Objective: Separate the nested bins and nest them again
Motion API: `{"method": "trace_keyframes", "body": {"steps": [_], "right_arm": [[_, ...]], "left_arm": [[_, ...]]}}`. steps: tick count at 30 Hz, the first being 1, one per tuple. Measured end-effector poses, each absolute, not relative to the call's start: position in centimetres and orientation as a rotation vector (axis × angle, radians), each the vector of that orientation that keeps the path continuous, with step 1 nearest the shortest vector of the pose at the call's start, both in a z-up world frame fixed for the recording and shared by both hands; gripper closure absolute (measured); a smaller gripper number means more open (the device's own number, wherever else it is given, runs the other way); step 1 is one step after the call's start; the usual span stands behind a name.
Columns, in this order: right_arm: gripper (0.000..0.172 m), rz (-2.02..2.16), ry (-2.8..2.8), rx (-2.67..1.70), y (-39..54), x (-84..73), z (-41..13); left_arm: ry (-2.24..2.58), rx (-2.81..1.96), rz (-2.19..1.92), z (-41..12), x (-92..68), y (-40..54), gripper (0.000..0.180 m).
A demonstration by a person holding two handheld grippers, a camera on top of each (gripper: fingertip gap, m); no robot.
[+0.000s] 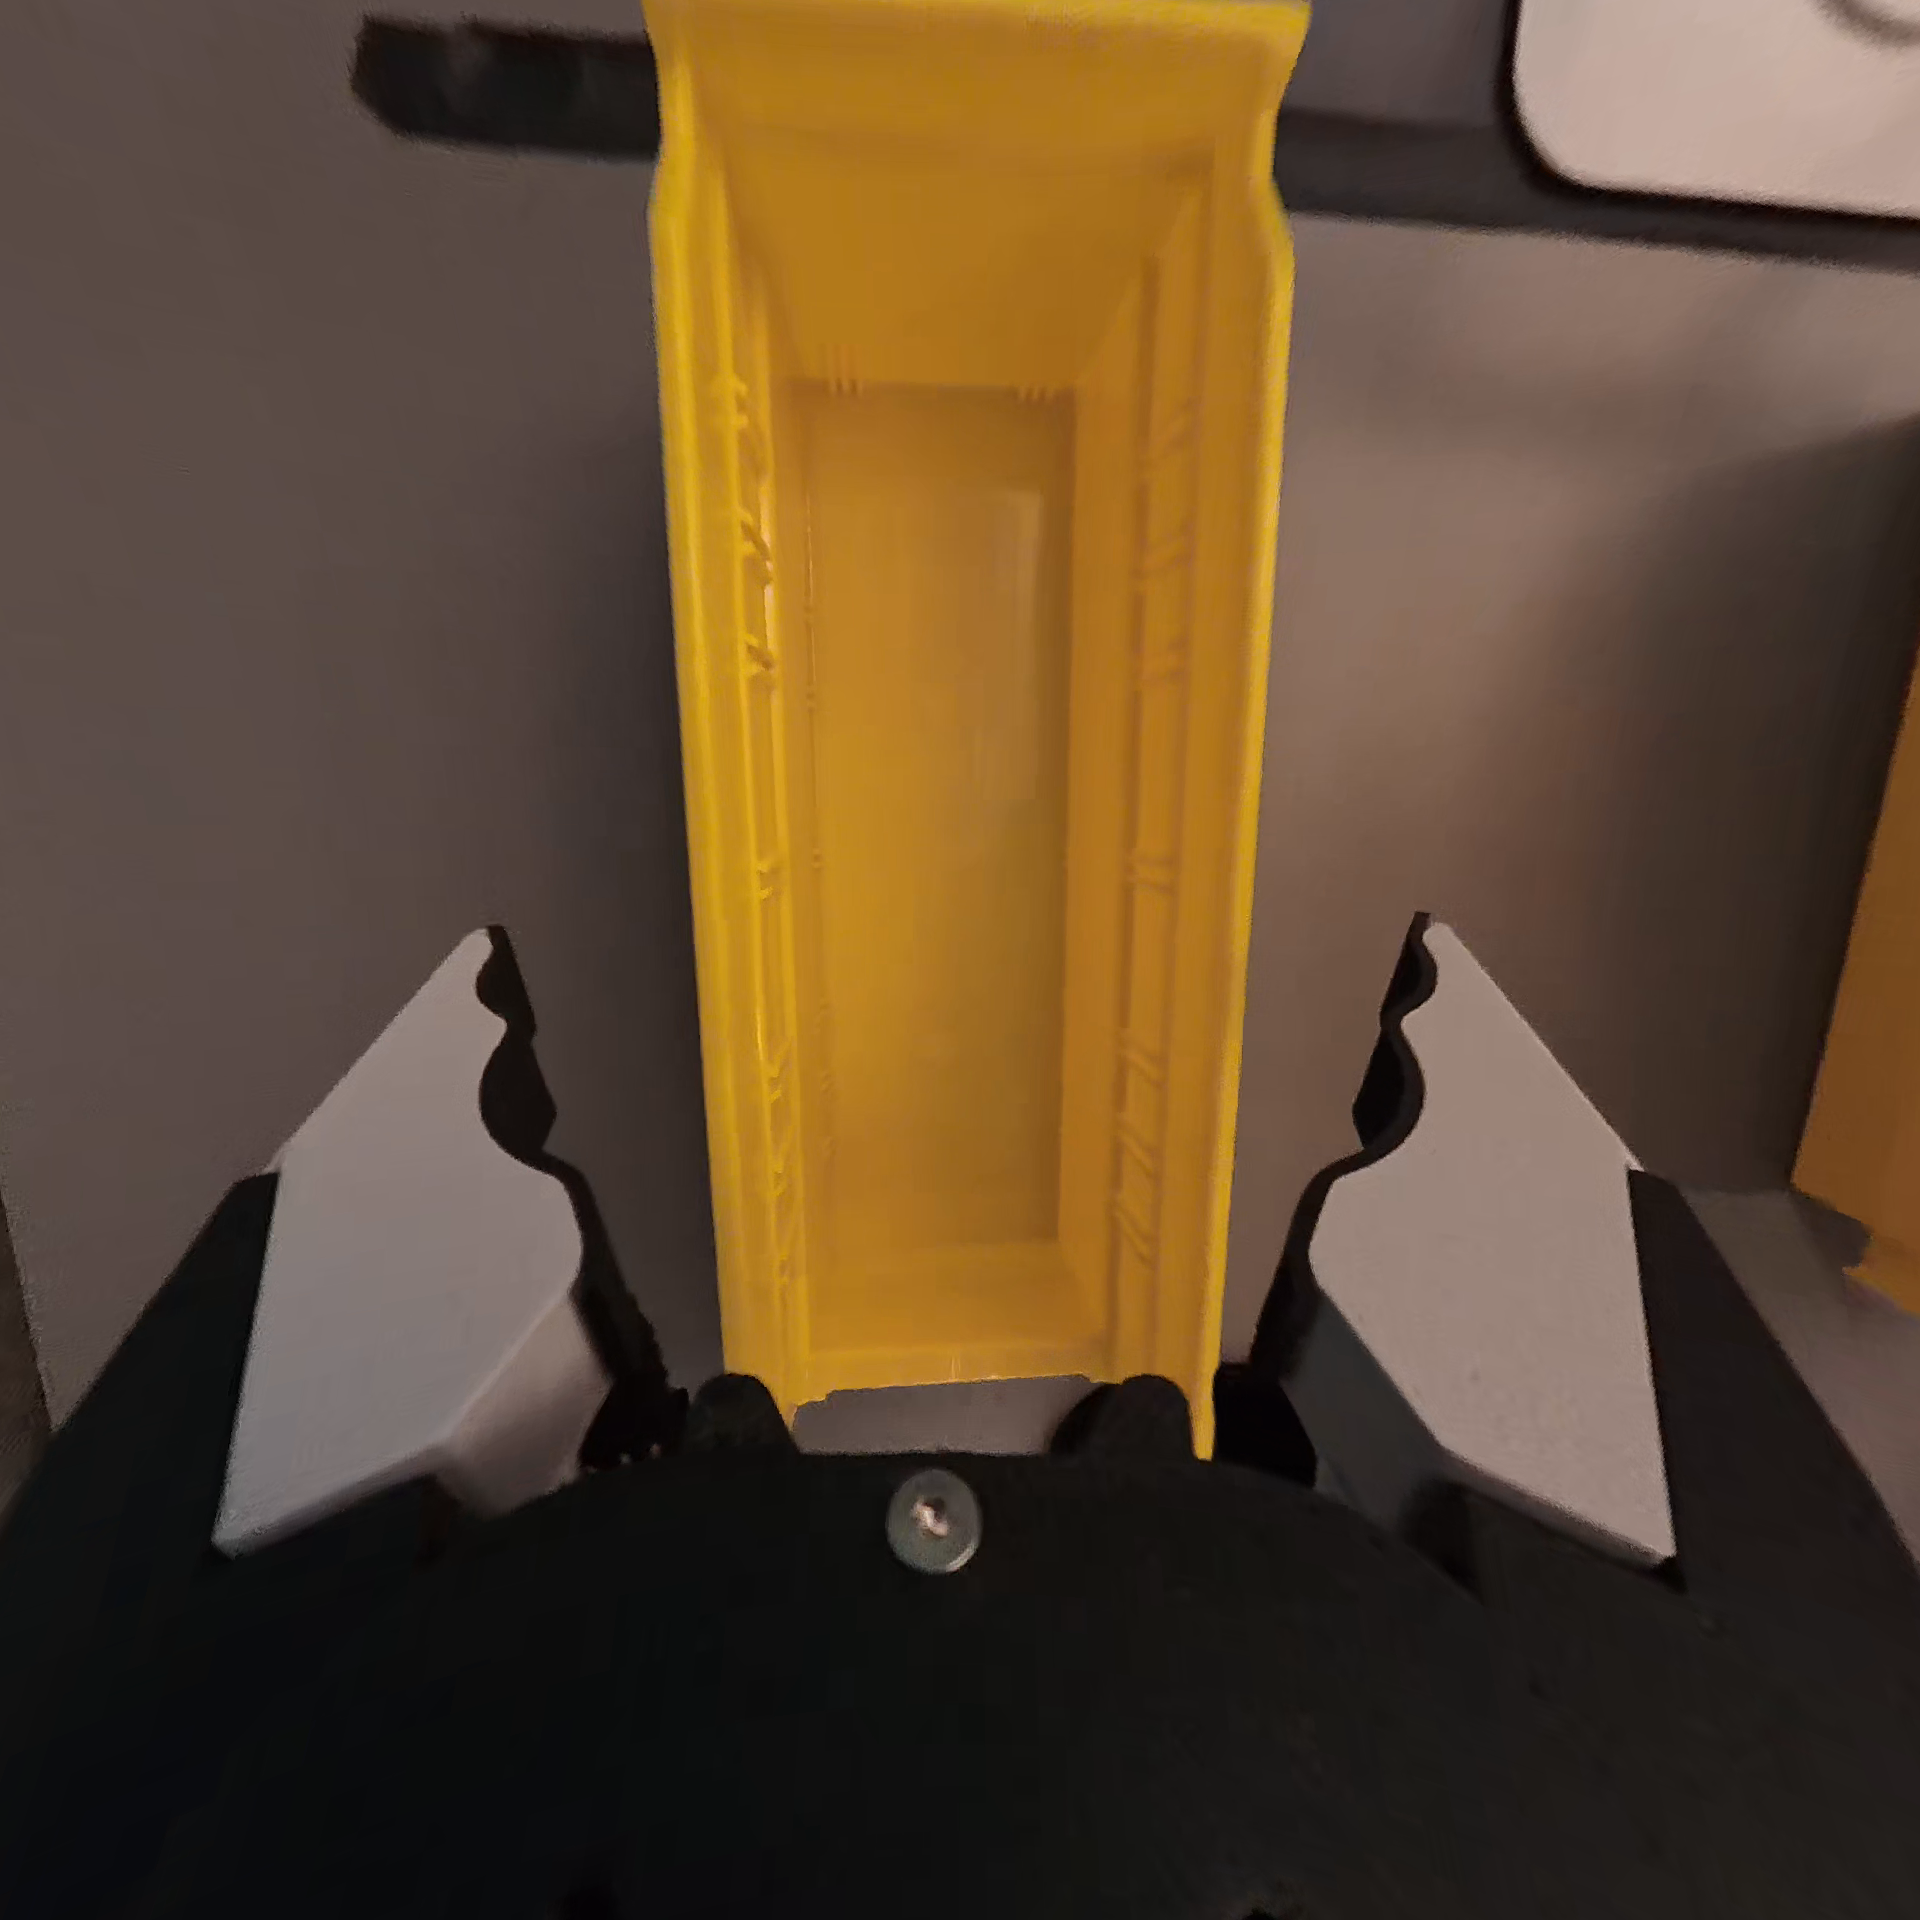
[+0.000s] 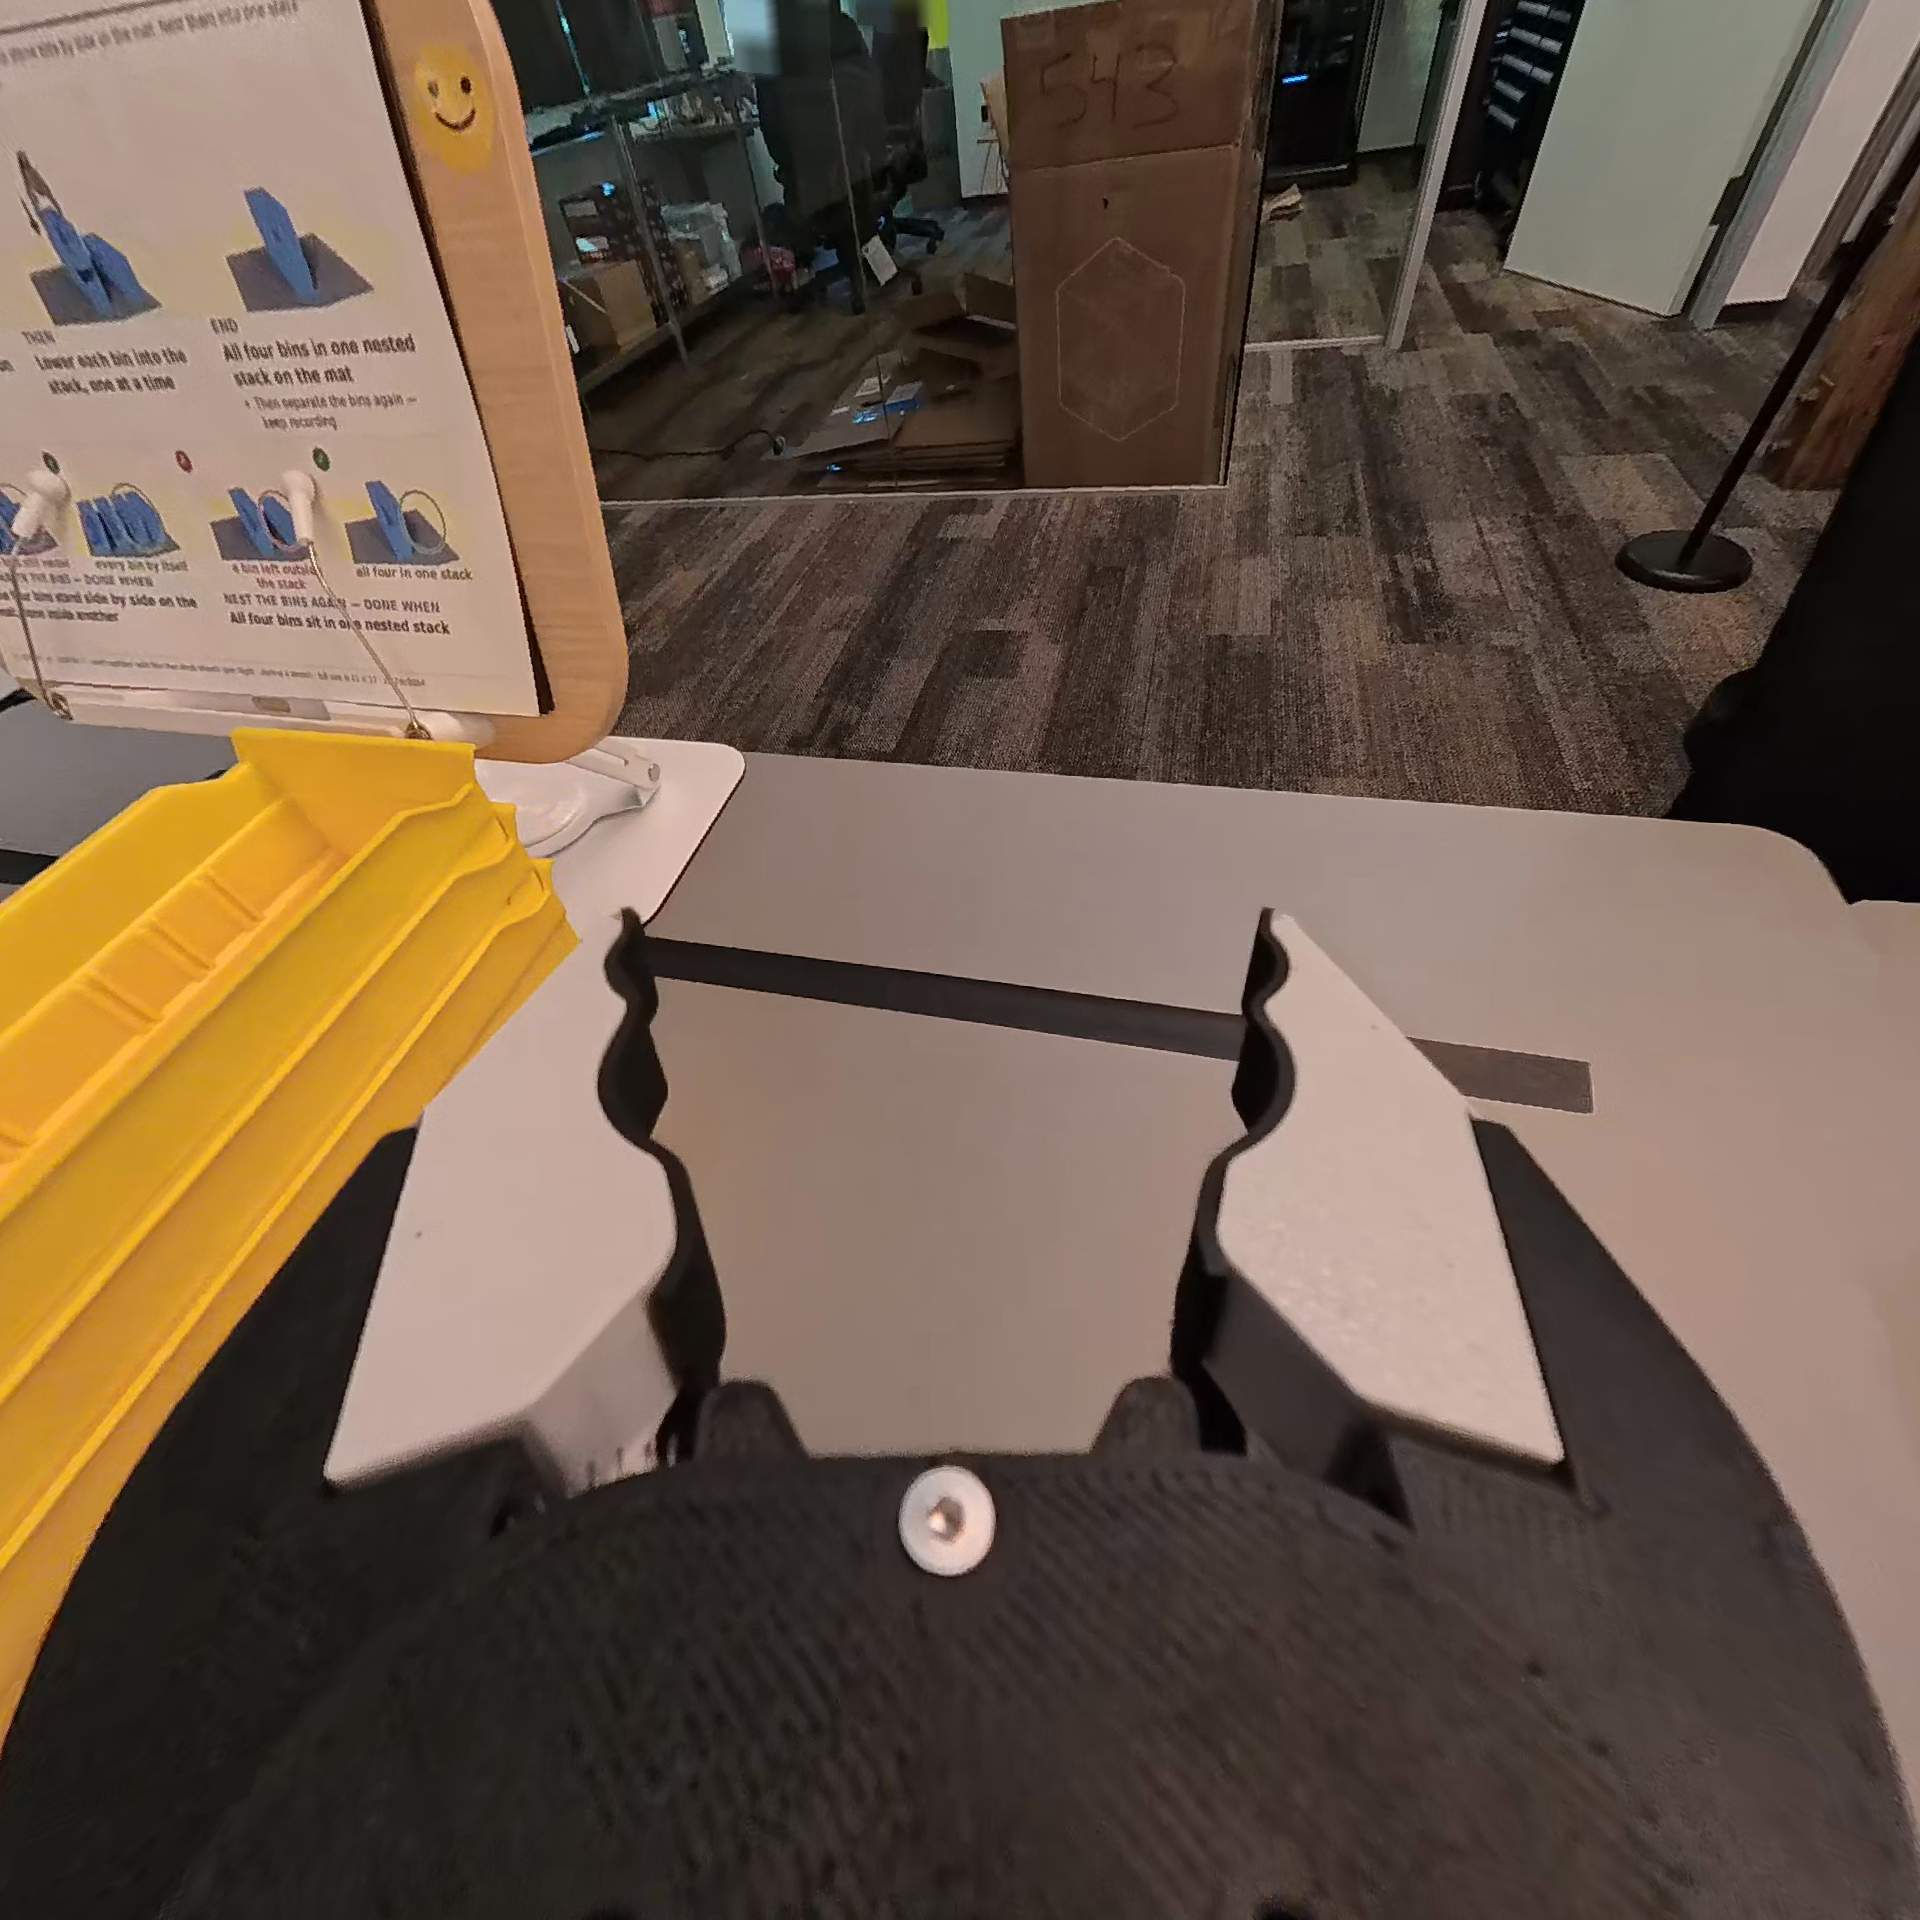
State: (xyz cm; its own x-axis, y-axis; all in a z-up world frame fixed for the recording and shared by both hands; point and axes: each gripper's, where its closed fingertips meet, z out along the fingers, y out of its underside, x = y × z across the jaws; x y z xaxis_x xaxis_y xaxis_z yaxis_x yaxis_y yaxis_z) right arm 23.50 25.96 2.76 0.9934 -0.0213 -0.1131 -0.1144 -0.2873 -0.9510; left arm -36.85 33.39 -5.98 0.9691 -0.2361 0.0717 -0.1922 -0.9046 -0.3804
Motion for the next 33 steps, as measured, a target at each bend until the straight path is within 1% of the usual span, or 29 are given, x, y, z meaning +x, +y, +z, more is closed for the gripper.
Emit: {"method": "trace_keyframes", "body": {"steps": [6,9,12,13,20,25,33], "right_arm": [[0.059,0.089,0.083,-1.886,26.2,23.2,2.2],[0.059,0.094,0.085,-1.897,26.2,23.3,1.9],[0.059,0.105,0.091,-1.909,26.3,23.4,1.5],[0.059,0.107,0.092,-1.913,26.3,23.4,1.4],[0.059,0.117,0.075,-1.933,26.3,23.1,1.2],[0.059,0.143,0.076,-1.934,26.2,23.0,1.2],[0.059,0.202,0.087,-1.913,25.9,22.9,1.8]], "left_arm": [[0.323,-2.852,-0.144,-9.1,-36.7,32.6,0.023],[0.353,-2.909,-0.040,-10.5,-37.4,32.3,0.026],[0.368,-2.921,-0.072,-11.2,-36.6,32.5,0.028],[0.367,-2.918,-0.076,-11.1,-36.5,32.6,0.030],[0.299,-2.984,-0.117,-10.5,-36.0,31.8,0.059],[0.237,-3.024,-0.149,-9.9,-35.2,31.0,0.064],[0.211,-3.063,-0.138,-7.2,-33.4,30.0,0.064]]}}
